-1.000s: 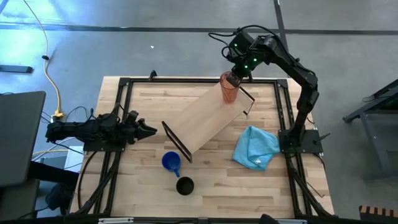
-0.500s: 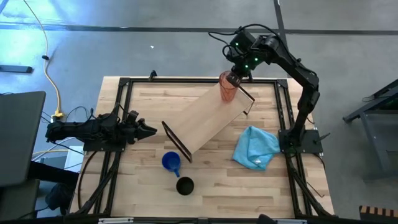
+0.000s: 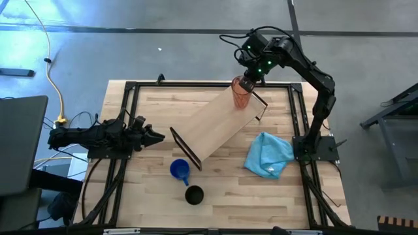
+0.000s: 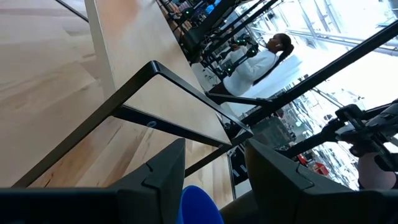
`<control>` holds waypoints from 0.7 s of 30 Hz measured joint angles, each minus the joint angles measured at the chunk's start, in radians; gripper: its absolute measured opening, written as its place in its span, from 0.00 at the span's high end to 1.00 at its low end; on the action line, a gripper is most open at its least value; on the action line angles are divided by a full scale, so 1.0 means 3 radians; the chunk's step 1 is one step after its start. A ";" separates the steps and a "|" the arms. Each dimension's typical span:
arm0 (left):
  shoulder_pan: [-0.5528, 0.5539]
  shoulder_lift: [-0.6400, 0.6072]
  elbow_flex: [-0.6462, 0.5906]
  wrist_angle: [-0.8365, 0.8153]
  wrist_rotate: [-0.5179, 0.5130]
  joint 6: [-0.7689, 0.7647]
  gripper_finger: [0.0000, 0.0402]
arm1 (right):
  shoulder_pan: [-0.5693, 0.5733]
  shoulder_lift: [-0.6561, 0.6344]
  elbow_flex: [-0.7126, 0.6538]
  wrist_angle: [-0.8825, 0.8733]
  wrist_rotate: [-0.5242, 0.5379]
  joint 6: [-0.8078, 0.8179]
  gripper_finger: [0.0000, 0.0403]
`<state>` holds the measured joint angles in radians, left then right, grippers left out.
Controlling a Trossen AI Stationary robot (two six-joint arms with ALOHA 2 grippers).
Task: Stack small to large cups/mugs on shelf
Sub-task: Put the orange glass on the shelf
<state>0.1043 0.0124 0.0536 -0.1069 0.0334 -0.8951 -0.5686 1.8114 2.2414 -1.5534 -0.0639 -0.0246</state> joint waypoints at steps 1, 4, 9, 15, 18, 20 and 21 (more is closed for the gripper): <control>0.0000 0.0000 0.0000 0.0000 0.0000 0.0000 0.61 | 0.0000 0.0000 0.0000 0.0001 0.0000 0.0005 1.00; 0.0000 0.0000 -0.0001 0.0000 0.0001 0.0000 0.61 | 0.0018 0.0000 0.0000 0.0004 -0.0001 0.0023 1.00; 0.0000 0.0000 0.0000 0.0000 0.0000 0.0000 0.61 | 0.0075 0.0001 0.0000 0.0017 -0.0001 0.0020 1.00; 0.0000 0.0000 0.0000 0.0000 0.0000 0.0000 0.61 | 0.0117 0.0001 0.0000 0.0047 -0.0001 0.0023 1.00; 0.0000 -0.0001 0.0000 0.0000 0.0000 0.0000 0.61 | 0.0116 0.0001 0.0000 0.0050 -0.0001 0.0026 1.00; 0.0000 -0.0001 0.0000 0.0000 0.0000 0.0000 0.61 | 0.0116 0.0001 0.0000 0.0056 0.0000 0.0021 1.00; 0.0000 -0.0001 -0.0001 0.0000 0.0000 0.0000 0.61 | 0.0116 0.0001 0.0000 0.0059 0.0000 0.0020 1.00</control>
<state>0.1043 0.0122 0.0532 -0.1070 0.0334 -0.8951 -0.5339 1.8118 2.2414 -1.5356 -0.0640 -0.0185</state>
